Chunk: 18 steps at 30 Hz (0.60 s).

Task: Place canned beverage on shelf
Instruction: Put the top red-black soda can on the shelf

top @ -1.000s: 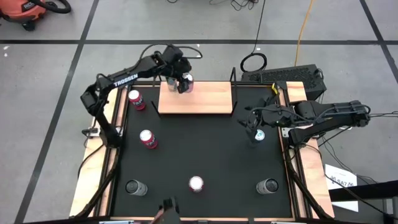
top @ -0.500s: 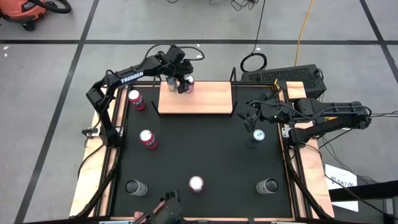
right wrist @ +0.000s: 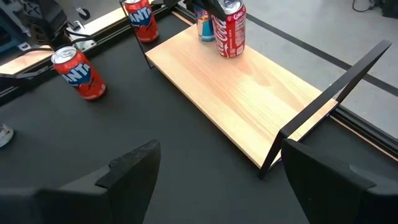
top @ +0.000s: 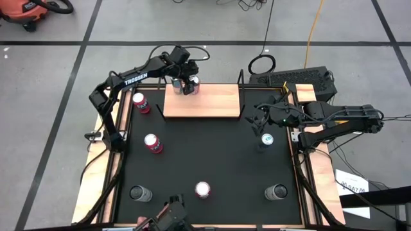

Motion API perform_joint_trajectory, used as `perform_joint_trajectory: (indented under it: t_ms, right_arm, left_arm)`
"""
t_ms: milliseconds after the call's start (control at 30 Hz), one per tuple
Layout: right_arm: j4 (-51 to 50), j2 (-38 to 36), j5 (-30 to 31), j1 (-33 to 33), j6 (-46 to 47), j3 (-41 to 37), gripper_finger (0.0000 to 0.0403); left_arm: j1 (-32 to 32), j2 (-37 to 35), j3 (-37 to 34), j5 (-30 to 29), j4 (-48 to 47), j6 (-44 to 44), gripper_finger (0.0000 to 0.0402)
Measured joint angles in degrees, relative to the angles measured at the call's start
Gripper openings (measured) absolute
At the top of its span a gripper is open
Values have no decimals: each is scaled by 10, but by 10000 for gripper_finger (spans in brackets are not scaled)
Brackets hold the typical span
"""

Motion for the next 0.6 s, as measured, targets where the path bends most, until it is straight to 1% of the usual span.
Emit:
perform_joint_trajectory:
  t_ms: [333, 600]
  right_arm:
    - [0, 0, 0, 0, 14, 0, 320]
    - [10, 0, 0, 0, 17, 0, 320]
  left_arm:
    - [2, 0, -1, -1, 2, -18, 259]
    - [4, 2, -2, -3, -4, -26, 298]
